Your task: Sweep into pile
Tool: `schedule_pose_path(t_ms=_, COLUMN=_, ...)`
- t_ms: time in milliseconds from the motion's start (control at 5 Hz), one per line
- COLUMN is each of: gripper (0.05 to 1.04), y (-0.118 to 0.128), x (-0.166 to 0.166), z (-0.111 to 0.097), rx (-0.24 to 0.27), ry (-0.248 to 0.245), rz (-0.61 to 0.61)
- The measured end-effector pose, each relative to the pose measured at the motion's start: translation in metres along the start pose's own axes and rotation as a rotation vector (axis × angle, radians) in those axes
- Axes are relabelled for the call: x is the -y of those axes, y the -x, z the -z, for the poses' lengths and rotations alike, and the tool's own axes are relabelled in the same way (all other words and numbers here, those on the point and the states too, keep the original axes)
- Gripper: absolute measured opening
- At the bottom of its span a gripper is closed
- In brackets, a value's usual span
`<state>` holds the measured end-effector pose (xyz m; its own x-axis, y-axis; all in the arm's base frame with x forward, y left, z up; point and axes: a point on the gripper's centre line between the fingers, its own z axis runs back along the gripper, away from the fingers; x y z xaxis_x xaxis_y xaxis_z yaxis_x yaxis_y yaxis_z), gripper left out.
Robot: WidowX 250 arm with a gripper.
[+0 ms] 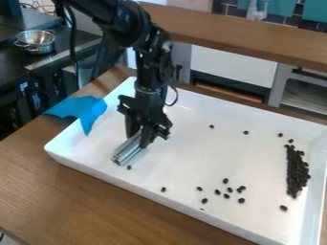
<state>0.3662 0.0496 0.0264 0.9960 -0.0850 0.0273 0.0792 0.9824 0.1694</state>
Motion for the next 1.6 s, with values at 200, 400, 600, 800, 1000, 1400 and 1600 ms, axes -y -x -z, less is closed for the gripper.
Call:
schedule_pose_path(t_ms=200, gripper=0.362, y=0.013, x=0.005, z=-0.001, rx=-0.018, ry=0.026, rz=0.022)
schedule_pose_path(t_ms=400, gripper=0.362, y=0.019, x=0.012, z=-0.002, rx=-0.048, ry=0.066, rz=0.003)
schedule_pose_path(t_ms=600, gripper=0.362, y=0.018, x=0.027, z=-0.004, rx=-0.056, ry=0.105, rz=-0.040)
schedule_pose_path(t_ms=800, gripper=0.363, y=0.015, x=0.048, z=-0.007, rx=-0.047, ry=0.124, rz=-0.061)
schedule_pose_path(t_ms=1000, gripper=0.362, y=0.018, x=0.069, z=-0.007, rx=-0.050, ry=0.131, rz=-0.067)
schedule_pose_path(t_ms=1400, gripper=0.362, y=0.020, x=0.108, z=-0.014, rx=-0.040, ry=0.166, rz=-0.080)
schedule_pose_path(t_ms=1600, gripper=0.363, y=0.019, x=0.118, z=-0.016, rx=-0.044, ry=0.187, rz=-0.103)
